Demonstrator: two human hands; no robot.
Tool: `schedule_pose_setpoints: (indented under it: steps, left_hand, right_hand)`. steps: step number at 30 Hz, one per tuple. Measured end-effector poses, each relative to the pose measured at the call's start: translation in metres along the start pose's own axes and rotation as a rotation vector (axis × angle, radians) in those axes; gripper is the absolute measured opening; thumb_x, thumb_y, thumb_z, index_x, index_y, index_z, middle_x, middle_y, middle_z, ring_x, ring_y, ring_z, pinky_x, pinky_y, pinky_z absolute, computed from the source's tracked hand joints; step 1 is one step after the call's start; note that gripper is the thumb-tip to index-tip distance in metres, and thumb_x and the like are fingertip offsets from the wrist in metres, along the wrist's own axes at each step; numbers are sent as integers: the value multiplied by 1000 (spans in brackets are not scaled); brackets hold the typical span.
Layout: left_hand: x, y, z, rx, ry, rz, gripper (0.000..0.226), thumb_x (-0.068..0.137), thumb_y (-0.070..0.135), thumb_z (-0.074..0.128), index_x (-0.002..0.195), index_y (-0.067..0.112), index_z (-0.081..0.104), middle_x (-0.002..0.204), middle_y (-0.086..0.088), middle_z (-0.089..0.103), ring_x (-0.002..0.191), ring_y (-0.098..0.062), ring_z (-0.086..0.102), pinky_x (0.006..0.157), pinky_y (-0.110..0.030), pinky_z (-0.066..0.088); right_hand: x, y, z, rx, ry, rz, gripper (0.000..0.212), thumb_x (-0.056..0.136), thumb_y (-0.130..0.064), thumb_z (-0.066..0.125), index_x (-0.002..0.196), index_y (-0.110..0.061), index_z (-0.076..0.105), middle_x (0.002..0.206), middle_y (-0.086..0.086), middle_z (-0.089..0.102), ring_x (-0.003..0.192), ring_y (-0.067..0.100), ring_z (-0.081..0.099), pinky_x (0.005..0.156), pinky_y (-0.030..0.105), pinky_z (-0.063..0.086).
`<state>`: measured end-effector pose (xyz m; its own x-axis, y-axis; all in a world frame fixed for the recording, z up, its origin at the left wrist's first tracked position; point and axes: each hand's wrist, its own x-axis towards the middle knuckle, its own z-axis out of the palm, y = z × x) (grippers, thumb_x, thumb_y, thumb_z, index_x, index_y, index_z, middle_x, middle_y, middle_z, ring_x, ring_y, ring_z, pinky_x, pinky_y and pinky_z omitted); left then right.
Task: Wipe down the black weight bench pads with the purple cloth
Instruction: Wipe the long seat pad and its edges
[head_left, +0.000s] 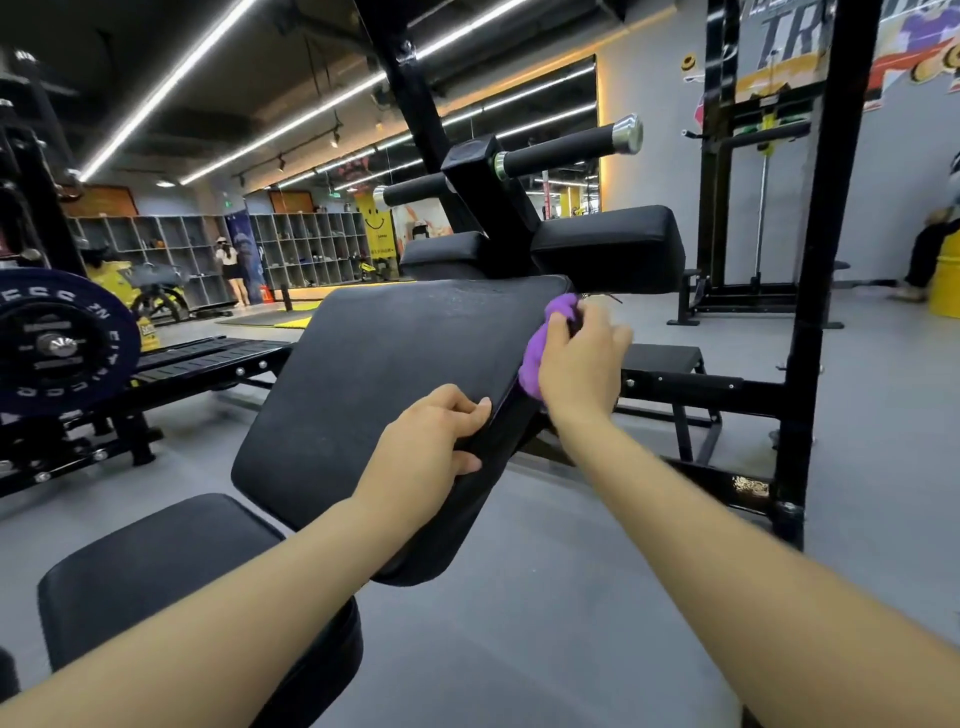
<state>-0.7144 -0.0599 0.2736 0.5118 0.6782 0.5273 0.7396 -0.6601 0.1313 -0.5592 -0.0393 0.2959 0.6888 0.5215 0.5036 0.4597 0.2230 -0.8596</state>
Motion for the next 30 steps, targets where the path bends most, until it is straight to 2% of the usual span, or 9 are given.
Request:
schedule_pose_setpoints:
  steps: [2,5,8,11,13,17,21,26,30]
  left_hand:
    - [-1,0,1,3,0,-5,58,86,9,64,137,28,45,116,12,48,97,-7,46,78,-12,30]
    - [-1,1,2,-25,7,-14,54,86,7,63,135,26,49,112,13,48,96,-6,48,75,-7,29]
    - [-6,5,-2,-130,12,-48,39,91,10,56,129,19,55,111,11,52,89,-3,54,75,-4,36]
    - [-25,5,-7,-53,-18,-74,47,89,13,57,135,21,49,125,7,51,106,-13,53,87,-24,44]
    - [-40,-2,-11,18,-59,-119,56,86,17,63,138,24,44,128,10,47,112,-13,50,90,-27,43]
    - [-63,-18,-9,34,-87,-159,58,86,21,65,139,27,43,132,16,44,117,-9,47,91,-20,38]
    - [-64,-25,-1,-2,-58,-146,54,84,18,67,134,27,50,127,17,50,113,-7,50,84,-13,32]
    - [-65,-25,2,-29,-45,-153,52,82,15,68,131,22,54,127,11,53,112,-11,53,90,-19,39]
    - [-64,-28,2,-40,-56,-133,53,81,13,70,131,22,54,126,10,53,114,-13,53,95,-25,41]
  right_hand:
    - [6,-3,4,-75,38,-20,25,98,-33,41,115,-16,45,115,9,42,83,22,55,61,28,39]
    - [-25,9,4,-186,8,-143,23,97,-31,40,113,-15,43,106,9,43,88,30,53,61,32,39]
    - [-83,24,0,-235,-165,-227,23,96,-32,39,112,-16,43,103,7,41,90,31,51,62,33,39]
    - [-110,30,-8,-233,-289,-277,18,96,-32,40,104,-17,44,99,5,40,87,32,51,63,35,42]
    - [-88,21,-9,-155,-238,-210,18,97,-31,40,102,-14,43,99,6,39,85,33,51,65,35,39]
    - [-34,2,-3,-69,-95,38,22,99,-33,35,107,-13,42,106,9,40,78,29,49,66,32,35]
    - [-72,16,6,-107,-77,-85,19,97,-31,38,104,-14,44,97,4,36,78,27,46,62,31,34]
    - [-141,34,0,-108,-290,-231,13,95,-29,43,95,-16,45,94,3,39,78,26,49,64,36,45]
    - [-86,21,0,-66,-145,-140,21,97,-32,41,100,-12,46,97,6,38,83,31,51,66,32,35]
